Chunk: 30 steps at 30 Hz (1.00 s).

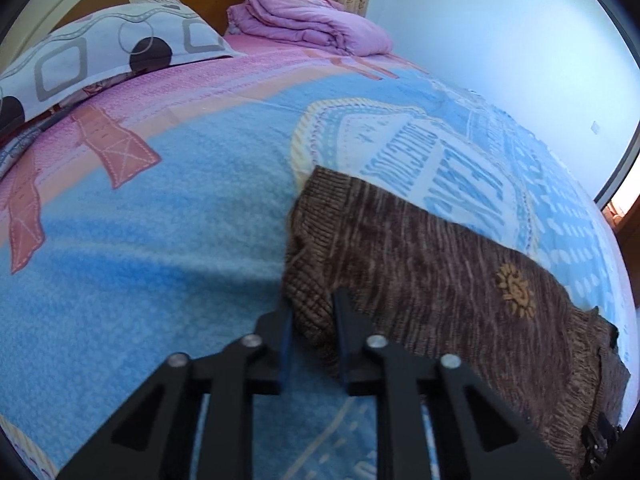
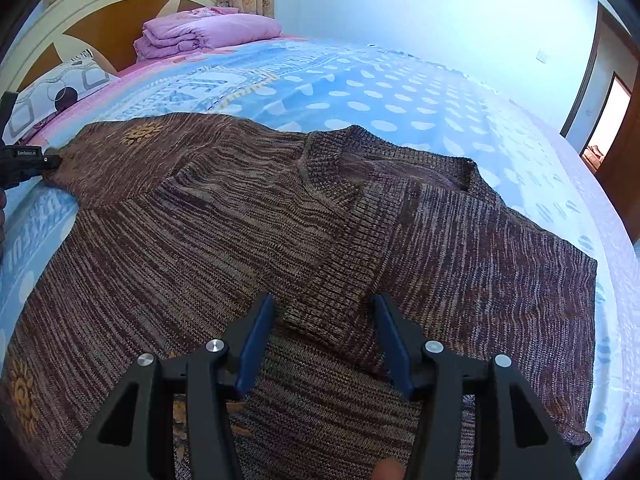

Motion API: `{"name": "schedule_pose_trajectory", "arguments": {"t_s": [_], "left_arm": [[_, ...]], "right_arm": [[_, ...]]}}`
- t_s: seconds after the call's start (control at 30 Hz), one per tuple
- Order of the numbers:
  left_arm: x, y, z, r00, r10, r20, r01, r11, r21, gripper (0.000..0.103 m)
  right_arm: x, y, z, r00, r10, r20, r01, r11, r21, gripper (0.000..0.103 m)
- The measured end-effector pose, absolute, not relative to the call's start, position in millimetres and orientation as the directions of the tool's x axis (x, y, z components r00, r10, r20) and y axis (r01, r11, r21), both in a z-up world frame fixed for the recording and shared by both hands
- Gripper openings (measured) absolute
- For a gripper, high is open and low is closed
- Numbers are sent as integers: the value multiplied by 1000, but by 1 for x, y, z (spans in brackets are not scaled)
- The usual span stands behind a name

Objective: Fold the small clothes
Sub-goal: 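Reach the left gripper to the other sleeve cuff and grasp it, then fold the held sleeve and side panel over the body toward the right gripper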

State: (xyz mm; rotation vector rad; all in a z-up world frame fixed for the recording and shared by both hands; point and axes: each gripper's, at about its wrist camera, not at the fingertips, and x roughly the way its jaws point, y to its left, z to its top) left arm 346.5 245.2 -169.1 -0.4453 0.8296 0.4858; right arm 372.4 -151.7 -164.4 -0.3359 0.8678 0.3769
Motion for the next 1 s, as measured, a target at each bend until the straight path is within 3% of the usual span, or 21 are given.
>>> {"name": "schedule_pose_trajectory", "arguments": {"t_s": [0.73, 1.0], "left_arm": [[360, 224, -125, 651, 170, -739, -482, 845, -231, 12], [368, 195, -96, 699, 127, -703, -402, 883, -241, 12]], "right_arm": [[376, -154, -165, 584, 185, -790, -439, 891, -117, 63], [377, -189, -140, 631, 225, -743, -331, 944, 5, 63]]}}
